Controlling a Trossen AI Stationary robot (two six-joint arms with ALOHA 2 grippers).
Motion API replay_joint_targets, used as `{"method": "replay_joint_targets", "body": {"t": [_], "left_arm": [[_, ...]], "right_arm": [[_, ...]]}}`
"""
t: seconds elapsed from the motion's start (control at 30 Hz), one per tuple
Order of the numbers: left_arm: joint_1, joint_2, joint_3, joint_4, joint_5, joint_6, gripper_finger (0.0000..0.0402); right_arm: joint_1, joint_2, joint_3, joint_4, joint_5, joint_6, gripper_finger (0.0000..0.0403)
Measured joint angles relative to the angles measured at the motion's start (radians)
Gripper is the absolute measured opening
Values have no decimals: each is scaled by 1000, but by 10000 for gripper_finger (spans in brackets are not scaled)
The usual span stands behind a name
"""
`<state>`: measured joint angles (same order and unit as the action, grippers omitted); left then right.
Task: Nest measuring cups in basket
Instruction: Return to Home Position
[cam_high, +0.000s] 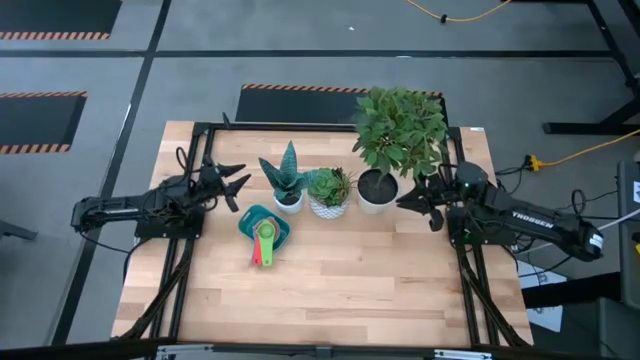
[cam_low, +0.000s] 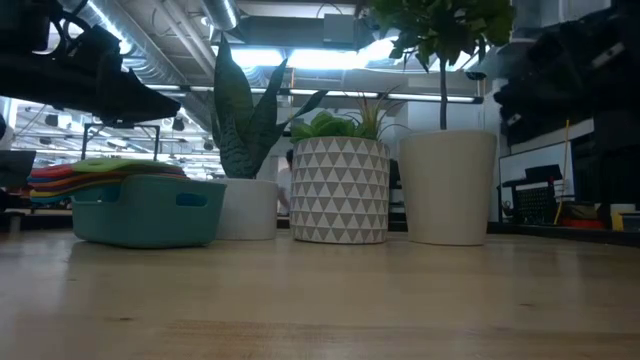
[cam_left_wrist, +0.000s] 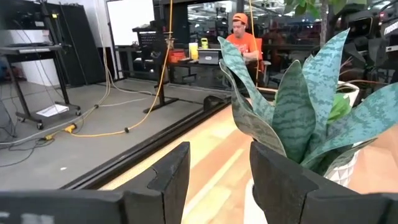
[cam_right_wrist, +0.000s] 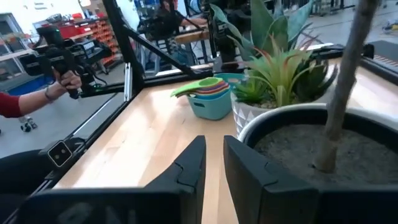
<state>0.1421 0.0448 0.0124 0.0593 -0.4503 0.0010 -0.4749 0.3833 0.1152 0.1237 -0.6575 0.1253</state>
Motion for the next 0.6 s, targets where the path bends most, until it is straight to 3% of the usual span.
{"method": "replay_joint_targets", "body": {"t": [0.6], "left_arm": [[0, 0, 0, -2, 8, -19, 160]], "right_arm": [[-142, -178, -29, -106, -184, -40, 62]]}}
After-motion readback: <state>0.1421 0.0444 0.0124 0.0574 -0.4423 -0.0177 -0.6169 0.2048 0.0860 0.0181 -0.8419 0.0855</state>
